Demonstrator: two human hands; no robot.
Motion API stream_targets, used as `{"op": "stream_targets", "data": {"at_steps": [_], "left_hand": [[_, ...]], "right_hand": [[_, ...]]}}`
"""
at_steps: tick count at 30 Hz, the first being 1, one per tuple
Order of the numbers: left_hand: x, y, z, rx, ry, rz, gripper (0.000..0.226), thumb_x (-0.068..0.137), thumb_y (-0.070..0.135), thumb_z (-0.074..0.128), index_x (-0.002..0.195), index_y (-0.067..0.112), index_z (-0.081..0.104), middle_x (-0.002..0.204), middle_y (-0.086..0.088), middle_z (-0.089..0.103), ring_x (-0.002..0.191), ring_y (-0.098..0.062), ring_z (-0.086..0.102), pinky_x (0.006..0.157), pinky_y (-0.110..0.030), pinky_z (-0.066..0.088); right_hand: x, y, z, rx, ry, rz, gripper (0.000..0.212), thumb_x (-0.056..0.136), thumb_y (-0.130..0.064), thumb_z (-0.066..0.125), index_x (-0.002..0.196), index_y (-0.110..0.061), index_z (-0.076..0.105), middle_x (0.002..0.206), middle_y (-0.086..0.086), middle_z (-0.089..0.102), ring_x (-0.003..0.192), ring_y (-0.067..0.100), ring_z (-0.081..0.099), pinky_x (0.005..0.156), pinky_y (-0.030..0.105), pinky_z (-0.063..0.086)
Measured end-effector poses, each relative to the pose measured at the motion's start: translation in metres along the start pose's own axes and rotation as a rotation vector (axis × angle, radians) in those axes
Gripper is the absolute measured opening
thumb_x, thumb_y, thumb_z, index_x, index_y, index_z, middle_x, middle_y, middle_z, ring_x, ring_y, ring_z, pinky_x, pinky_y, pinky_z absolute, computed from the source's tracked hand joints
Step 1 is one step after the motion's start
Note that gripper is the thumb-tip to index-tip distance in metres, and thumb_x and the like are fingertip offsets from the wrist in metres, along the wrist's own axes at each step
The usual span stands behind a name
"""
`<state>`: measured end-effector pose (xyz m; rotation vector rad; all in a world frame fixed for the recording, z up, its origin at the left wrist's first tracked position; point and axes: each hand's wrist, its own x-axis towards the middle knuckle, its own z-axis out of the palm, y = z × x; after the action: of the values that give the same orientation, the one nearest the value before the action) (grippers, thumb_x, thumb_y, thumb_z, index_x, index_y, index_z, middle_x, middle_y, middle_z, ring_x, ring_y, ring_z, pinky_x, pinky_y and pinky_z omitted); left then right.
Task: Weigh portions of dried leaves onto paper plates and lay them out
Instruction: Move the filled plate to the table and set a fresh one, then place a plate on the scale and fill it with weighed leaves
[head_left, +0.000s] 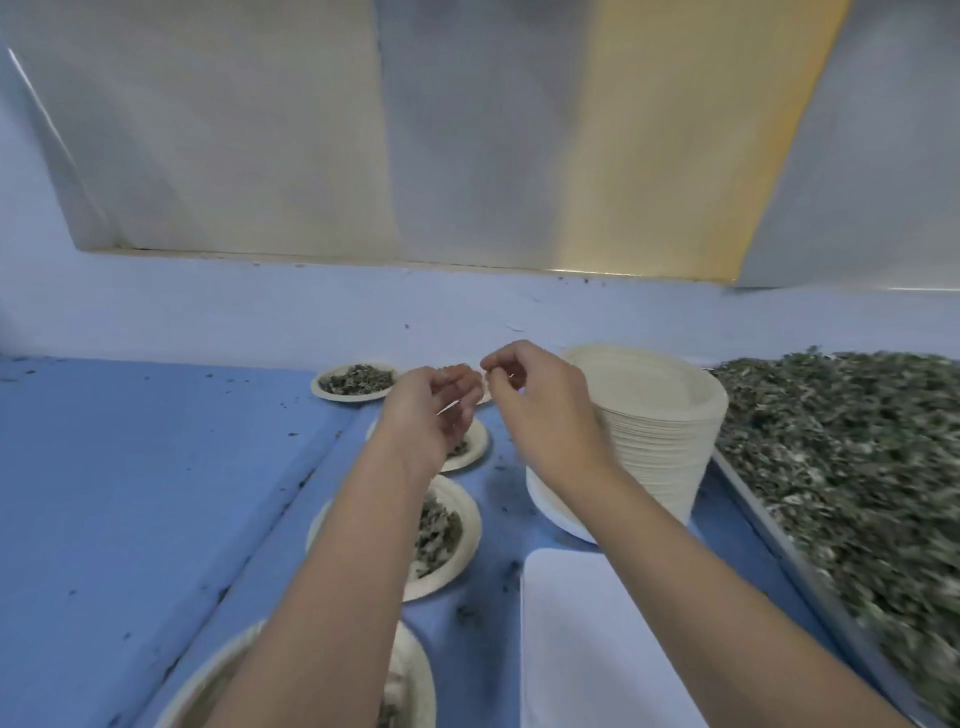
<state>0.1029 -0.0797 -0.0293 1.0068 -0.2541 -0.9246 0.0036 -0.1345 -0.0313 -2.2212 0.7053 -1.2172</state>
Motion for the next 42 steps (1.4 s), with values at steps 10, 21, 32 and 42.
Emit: {"op": "stream_targets", "data": {"at_steps": [10, 21, 32, 42], "left_hand": [[-0.062, -0.056, 0.021, -0.045, -0.033, 0.051, 0.023, 0.094, 0.011, 0.043, 0.083, 0.013, 0.063, 0.062, 0.006, 0.070, 0.062, -0.009, 0.062, 0.054, -0.016, 0.045], [-0.073, -0.062, 0.022, -0.038, -0.089, 0.025, 0.021, 0.094, 0.012, 0.043, 0.087, 0.011, 0.063, 0.064, 0.005, 0.071, 0.070, -0.010, 0.061, 0.063, -0.019, 0.043], [-0.073, -0.069, 0.025, 0.006, -0.110, 0.006, 0.022, 0.093, 0.011, 0.042, 0.088, 0.010, 0.064, 0.065, 0.004, 0.071, 0.068, -0.012, 0.061, 0.064, -0.020, 0.043], [-0.073, -0.074, 0.026, 0.000, -0.120, -0.033, 0.022, 0.092, 0.010, 0.042, 0.089, 0.009, 0.064, 0.071, 0.001, 0.071, 0.068, -0.012, 0.061, 0.062, -0.020, 0.043]], "right_hand": [[-0.031, 0.038, -0.090, -0.609, -0.018, -0.126, 0.031, 0.099, -0.022, 0.044, 0.124, -0.018, 0.062, 0.118, -0.002, 0.064, 0.115, 0.017, 0.047, 0.084, 0.027, 0.036], [-0.031, 0.042, -0.097, -0.639, -0.135, -0.130, 0.032, 0.101, -0.018, 0.043, 0.127, -0.017, 0.062, 0.124, 0.000, 0.063, 0.117, 0.018, 0.052, 0.092, 0.035, 0.044], [-0.019, 0.048, -0.091, -0.778, -0.314, -0.145, 0.041, 0.093, 0.008, 0.038, 0.132, -0.003, 0.047, 0.122, 0.013, 0.045, 0.113, 0.027, 0.038, 0.092, 0.031, 0.033], [-0.024, 0.039, -0.088, -0.888, -0.324, -0.158, 0.050, 0.086, 0.011, 0.038, 0.134, -0.006, 0.037, 0.124, 0.011, 0.049, 0.112, 0.027, 0.045, 0.092, 0.033, 0.033]]}}
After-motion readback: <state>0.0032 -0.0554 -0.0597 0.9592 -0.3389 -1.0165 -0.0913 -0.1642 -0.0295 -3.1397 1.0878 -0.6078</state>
